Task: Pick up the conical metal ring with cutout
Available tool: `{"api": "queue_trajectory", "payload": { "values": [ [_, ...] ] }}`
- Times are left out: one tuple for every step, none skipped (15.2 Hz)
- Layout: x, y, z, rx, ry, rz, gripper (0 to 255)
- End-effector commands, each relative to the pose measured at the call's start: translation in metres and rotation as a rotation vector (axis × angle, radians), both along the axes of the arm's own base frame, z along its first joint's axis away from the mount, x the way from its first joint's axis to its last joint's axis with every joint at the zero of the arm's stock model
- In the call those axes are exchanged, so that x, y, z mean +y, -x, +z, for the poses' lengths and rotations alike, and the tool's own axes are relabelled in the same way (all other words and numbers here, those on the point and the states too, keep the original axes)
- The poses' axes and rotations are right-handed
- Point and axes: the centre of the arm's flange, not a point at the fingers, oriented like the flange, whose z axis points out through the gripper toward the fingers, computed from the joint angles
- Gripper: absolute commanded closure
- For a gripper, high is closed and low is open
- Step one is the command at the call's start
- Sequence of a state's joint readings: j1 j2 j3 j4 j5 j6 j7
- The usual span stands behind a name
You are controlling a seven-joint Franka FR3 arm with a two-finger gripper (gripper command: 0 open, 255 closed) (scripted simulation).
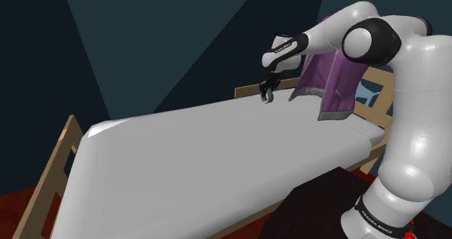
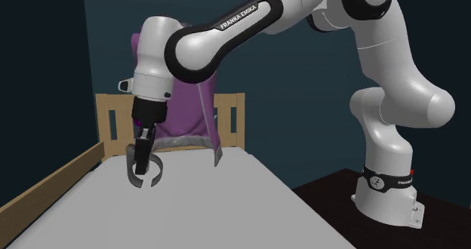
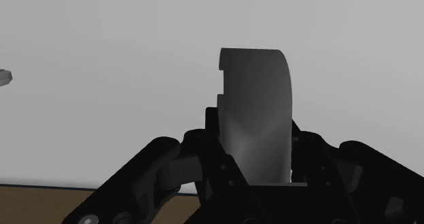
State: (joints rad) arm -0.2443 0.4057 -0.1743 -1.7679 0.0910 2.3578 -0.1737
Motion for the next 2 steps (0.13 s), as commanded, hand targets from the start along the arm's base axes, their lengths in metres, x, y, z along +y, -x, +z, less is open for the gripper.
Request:
{"api": "queue_trajectory", "payload": {
  "values": [
    [0.0002,-0.0005,0.0054,0.0,0.0,0.0,255],
    [0.0002,-0.0005,0.0054,0.0,0.0,0.0,255]
  ]
}}
